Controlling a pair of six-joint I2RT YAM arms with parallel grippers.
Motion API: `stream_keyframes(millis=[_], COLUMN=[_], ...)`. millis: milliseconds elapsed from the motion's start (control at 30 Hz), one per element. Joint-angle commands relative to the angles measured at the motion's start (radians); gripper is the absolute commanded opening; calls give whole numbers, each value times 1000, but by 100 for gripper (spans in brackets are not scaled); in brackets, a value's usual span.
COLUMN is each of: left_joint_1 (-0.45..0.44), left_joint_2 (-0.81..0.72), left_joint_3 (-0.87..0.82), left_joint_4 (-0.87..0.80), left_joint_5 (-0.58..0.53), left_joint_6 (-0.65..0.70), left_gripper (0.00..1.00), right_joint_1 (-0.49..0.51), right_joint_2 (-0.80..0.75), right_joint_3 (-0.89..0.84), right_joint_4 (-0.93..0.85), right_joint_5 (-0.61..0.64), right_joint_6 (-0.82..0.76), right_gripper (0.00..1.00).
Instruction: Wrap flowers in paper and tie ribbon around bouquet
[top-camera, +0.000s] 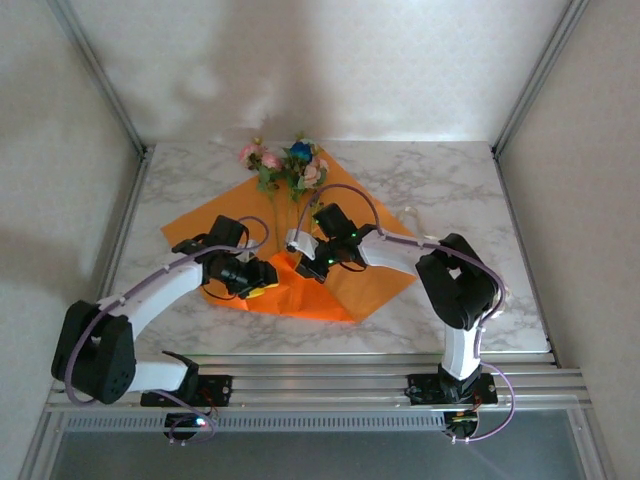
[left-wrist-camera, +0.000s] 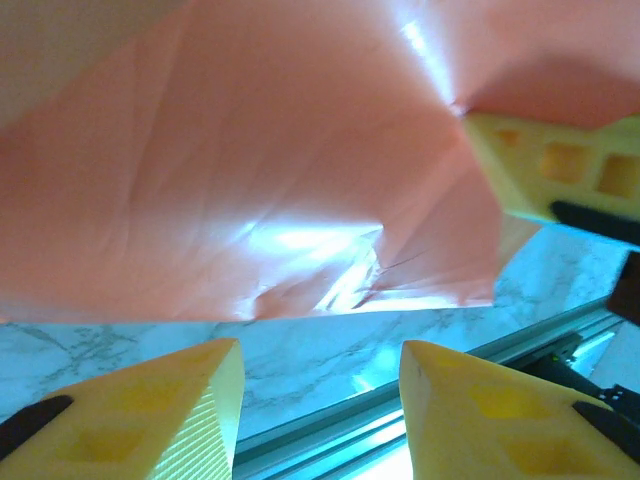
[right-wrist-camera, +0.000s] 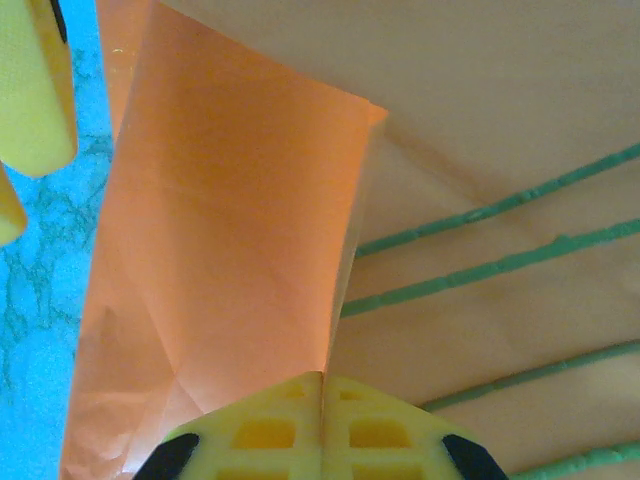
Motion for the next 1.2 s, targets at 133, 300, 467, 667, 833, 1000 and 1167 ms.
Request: stream_keyframes(millis=[133,300,467,667,833,1000,1167], left_joint_1=[-8,-9,-11,-15,-16,-22,-24], left_joint_2=[117,194,228,265,281,286,302], left_joint_3=[13,6,-31,-67,-104,-140,-142], left_joint_4=[67,94,135,167,149,170,161], left_joint_5=[-111,-155,-149,-146,-177,-174,-191], left_joint_6=[89,112,112,97,65,43,38], left_gripper=[43,41,35,22,17,15,15], right_joint_1=[-7,-7,-37,-37,-39,-17,81], right_joint_2=[28,50,68,70,-37,-304,-518], right_joint_3=[55,71,86,89,34,-106,-219], right_joint_4=[-32,-35,-49,-69,-13,-79,-310], right_joint_5=[-18,-5,7,18,186,420,513], right_joint_6=[-10,5,26,61,319,831,1423], right_gripper=[0,0,0,0,36,48,48])
